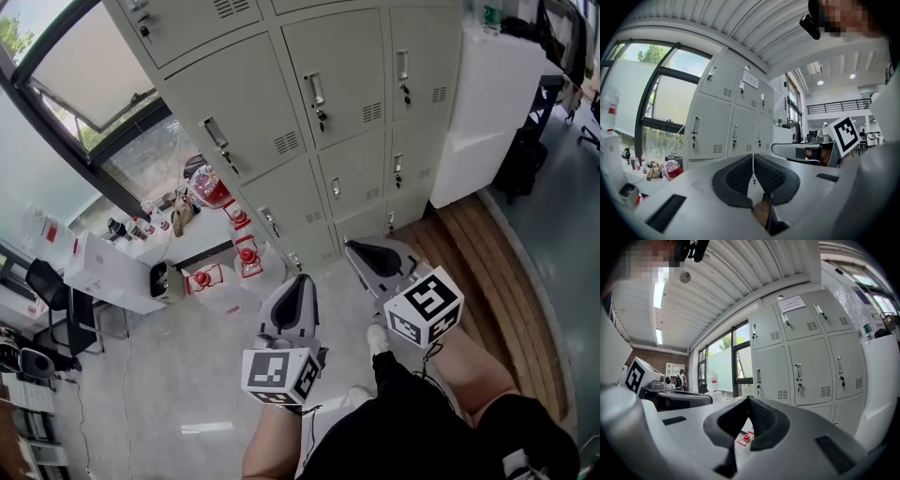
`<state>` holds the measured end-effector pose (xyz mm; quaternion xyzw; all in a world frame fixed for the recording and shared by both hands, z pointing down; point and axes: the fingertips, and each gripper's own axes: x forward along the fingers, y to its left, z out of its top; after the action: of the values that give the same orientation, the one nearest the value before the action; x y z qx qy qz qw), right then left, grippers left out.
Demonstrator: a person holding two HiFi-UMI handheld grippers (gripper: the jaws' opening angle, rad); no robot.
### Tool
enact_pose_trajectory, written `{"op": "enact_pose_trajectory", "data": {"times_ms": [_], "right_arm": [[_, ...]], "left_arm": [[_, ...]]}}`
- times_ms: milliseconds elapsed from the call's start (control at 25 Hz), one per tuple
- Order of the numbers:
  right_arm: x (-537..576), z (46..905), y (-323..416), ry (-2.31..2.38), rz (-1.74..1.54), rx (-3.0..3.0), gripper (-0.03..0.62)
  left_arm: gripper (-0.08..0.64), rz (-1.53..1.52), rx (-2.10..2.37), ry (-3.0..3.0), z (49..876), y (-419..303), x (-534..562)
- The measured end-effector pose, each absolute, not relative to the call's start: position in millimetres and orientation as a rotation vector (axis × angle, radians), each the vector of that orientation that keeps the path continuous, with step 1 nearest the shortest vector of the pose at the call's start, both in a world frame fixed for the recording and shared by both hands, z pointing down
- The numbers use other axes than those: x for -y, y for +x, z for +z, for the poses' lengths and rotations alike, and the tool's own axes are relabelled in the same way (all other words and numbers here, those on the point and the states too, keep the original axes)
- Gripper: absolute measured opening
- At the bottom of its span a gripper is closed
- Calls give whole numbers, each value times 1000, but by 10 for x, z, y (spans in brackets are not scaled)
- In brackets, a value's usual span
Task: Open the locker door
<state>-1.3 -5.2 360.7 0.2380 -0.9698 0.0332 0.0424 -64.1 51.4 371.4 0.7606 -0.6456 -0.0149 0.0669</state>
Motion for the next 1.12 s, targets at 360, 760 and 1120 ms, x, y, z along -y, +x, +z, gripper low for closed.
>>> {"op": "enact_pose_trajectory", "data": {"times_ms": [360, 760, 1120], "right_arm": [[682, 3638, -237, 698, 111, 2960, 54], [1530, 3515, -398, 719, 86, 2978, 54], [2154, 3474, -470, 729, 96, 2991, 54]], "left_arm": [[23, -59, 1956, 2262, 3756, -828, 96], [23, -63, 1955, 2270, 3715, -951, 874], [23, -43, 1966, 2294, 3587, -935, 1424]]}}
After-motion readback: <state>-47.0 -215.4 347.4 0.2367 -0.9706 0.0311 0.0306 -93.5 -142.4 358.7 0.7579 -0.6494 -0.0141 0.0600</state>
